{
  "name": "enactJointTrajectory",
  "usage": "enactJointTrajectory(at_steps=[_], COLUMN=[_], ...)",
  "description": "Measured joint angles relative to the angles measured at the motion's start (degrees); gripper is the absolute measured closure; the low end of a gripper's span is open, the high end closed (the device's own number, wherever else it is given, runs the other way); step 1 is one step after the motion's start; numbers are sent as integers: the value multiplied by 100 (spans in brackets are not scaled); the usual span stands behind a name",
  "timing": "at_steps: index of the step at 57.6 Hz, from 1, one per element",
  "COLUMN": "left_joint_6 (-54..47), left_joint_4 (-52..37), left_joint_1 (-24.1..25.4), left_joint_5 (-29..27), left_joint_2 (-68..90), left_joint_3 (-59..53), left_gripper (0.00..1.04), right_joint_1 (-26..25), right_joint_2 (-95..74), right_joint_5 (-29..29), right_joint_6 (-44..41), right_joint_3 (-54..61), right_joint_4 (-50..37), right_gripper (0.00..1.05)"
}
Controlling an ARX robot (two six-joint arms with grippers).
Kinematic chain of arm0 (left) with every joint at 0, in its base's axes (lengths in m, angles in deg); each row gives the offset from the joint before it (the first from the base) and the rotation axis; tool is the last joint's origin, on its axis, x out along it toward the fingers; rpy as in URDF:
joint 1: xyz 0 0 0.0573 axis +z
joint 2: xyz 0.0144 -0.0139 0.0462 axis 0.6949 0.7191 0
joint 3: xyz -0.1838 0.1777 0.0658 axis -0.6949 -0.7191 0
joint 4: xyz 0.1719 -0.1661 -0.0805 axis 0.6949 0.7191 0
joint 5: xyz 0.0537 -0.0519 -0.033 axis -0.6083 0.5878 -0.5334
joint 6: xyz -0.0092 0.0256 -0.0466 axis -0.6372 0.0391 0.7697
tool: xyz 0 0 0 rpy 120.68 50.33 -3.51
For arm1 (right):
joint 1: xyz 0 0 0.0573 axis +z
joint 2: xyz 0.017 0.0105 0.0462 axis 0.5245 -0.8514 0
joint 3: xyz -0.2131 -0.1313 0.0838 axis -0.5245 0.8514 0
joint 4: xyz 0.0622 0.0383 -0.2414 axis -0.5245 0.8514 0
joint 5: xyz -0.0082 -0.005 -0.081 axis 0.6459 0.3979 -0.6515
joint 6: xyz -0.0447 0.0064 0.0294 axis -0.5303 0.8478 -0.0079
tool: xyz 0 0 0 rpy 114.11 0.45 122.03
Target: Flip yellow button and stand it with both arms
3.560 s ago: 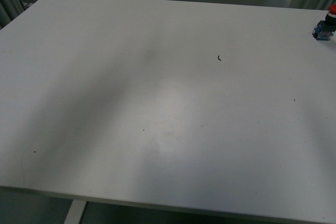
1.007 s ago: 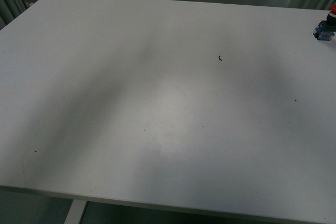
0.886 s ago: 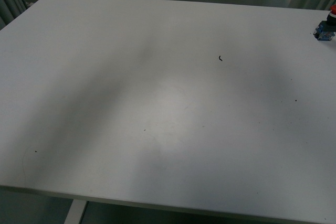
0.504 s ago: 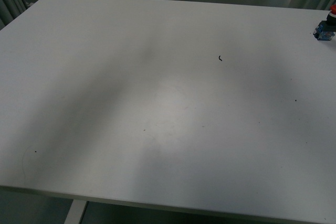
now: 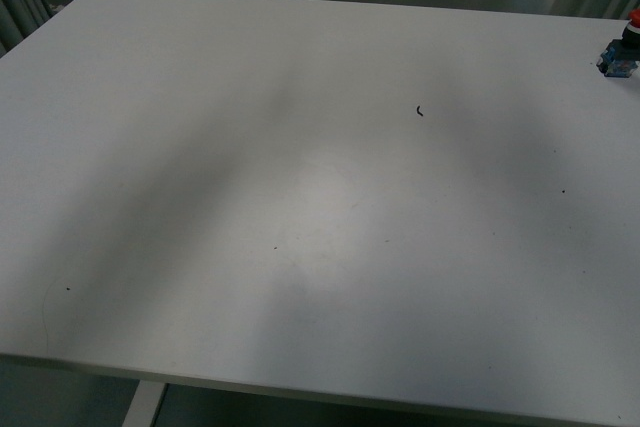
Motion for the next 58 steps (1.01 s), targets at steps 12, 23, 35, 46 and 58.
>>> enactJointTrajectory(at_steps=[12, 23, 35, 46, 58], left_joint_6=[-4369, -7101, -7635, -7678, -7713], left_joint_4=[2651, 2299, 2120, 2155, 2496], left_joint_1=[-153, 396, 750, 1027, 1250], left_joint_5=[-5224, -5917, -5410, -5204, -4970], left_joint_2=[-1392, -2424, -3381, -4061, -4927], left_joint_3=[-1123, -2583, -3814, -4446, -4988], left_gripper=[38, 72, 101, 101, 101], right_joint_1=[-76, -184, -210, -271, -374], right_joint_2=[-92, -17, 254, 518, 907], right_joint_5=[17, -15, -85, -160, -297], right_joint_6=[-332, -398, -551, -719, -901], right_joint_3=[2, 111, 435, 647, 1043], right_joint_4=[-4, -31, -42, -37, -26], right_gripper=[66, 66, 66, 66, 66])
